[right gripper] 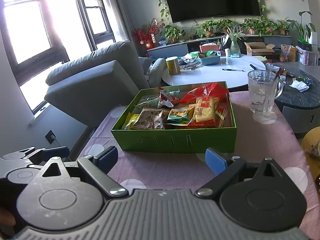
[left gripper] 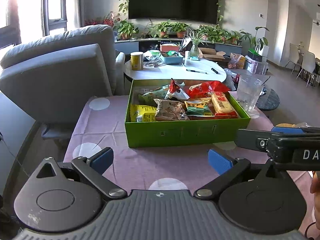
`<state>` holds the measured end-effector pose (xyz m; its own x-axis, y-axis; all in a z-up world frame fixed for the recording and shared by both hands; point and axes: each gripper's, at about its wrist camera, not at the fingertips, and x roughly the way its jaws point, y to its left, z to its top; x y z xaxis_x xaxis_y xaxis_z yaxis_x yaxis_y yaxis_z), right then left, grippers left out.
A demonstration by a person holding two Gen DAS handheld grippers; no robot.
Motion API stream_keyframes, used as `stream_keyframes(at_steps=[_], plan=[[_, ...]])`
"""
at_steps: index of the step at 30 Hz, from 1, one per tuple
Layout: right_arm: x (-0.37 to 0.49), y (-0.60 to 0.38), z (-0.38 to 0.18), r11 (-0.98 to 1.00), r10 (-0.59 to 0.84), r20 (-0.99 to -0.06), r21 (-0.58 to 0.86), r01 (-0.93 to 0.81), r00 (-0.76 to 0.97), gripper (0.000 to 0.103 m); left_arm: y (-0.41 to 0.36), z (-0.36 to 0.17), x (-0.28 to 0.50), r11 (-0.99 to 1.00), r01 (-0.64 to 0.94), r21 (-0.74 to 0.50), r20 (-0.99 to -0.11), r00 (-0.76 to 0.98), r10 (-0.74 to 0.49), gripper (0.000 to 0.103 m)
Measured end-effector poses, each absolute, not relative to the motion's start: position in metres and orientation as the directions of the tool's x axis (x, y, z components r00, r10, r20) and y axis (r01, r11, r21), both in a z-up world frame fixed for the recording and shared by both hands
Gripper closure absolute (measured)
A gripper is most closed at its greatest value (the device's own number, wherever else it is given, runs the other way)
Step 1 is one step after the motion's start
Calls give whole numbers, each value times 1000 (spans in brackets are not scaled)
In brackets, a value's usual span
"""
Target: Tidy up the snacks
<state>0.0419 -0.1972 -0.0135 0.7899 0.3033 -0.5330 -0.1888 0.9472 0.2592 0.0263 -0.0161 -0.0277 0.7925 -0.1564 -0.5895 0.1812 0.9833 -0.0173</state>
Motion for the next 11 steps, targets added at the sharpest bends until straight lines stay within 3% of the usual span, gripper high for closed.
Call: stream_keyframes(at_steps=[11], plan=[[43, -198, -16, 946, 306, -539, 265, -187, 785, 22, -18, -32, 28, 985, 173, -13, -603, 784, -146, 1]])
